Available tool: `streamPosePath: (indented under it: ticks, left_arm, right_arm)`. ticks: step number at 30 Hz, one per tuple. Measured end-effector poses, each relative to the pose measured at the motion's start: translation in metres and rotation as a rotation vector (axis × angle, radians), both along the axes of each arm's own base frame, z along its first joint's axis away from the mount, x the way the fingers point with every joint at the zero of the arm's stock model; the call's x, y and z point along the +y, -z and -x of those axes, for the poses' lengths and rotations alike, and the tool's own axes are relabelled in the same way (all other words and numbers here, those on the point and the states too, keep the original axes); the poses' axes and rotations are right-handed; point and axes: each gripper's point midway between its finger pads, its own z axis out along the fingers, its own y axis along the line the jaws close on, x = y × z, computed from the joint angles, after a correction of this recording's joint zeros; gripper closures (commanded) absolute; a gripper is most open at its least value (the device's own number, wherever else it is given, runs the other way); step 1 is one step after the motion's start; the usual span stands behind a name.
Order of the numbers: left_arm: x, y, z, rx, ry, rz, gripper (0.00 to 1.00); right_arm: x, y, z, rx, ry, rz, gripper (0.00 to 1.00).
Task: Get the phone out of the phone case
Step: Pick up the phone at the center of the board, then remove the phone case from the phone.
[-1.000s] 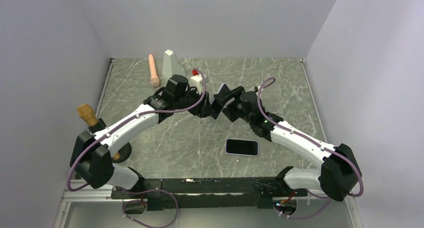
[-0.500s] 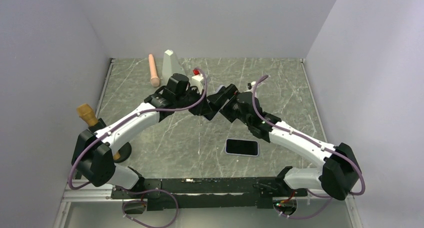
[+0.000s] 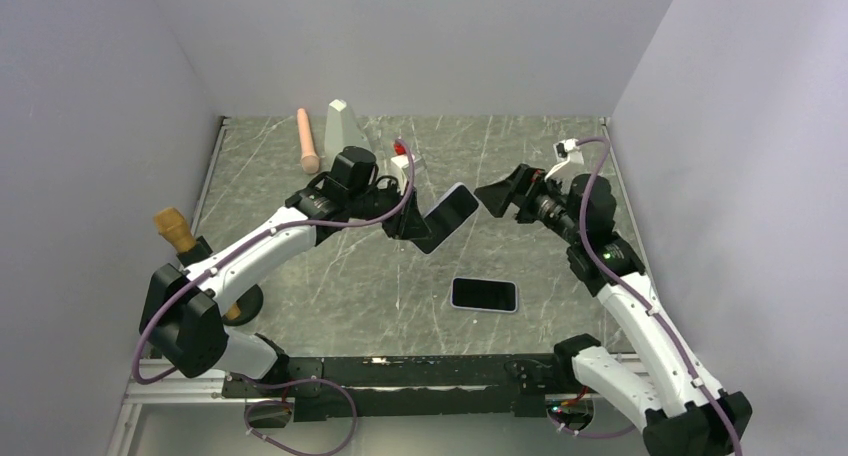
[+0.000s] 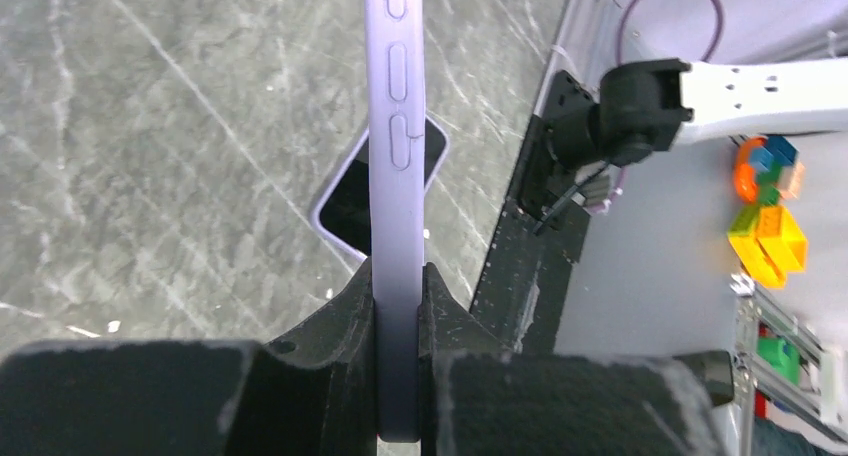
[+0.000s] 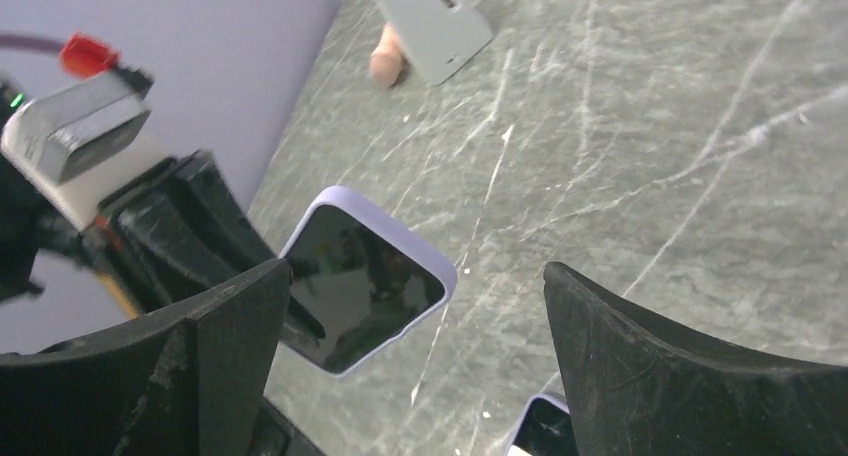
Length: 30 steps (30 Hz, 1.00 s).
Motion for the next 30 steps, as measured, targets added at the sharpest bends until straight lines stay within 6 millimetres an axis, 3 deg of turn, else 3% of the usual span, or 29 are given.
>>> streamPosePath:
  ticks: [5, 14, 20, 26, 30]
  left_arm:
    - [-0.005, -0.01, 0.015, 0.015, 0.095, 0.059, 1.0]
    - [-0.011, -0.042, 0.034, -0.03, 0.219, 0.195, 1.0]
    - [-0.011, -0.046, 0.035, -0.011, 0.234, 0.235, 1.0]
    - [-0.01, -0.05, 0.036, 0.001, 0.242, 0.262, 1.0]
    - [-0.011, -0.053, 0.036, -0.001, 0.247, 0.273, 1.0]
  right_arm:
    - [0.006, -0.01, 0.015, -0.053, -0.217, -0.007, 0.02]
    - [0.04, -0.012, 0.055, -0.105, -0.583, -0.18, 0.14]
    - [0.044, -0.015, 0.064, -0.132, -0.64, -0.249, 0.25]
    - [0.048, -0.03, 0.065, -0.186, -0.672, -0.297, 0.39]
    - [0.055, -0.026, 0.065, -0.171, -0.699, -0.327, 0.43]
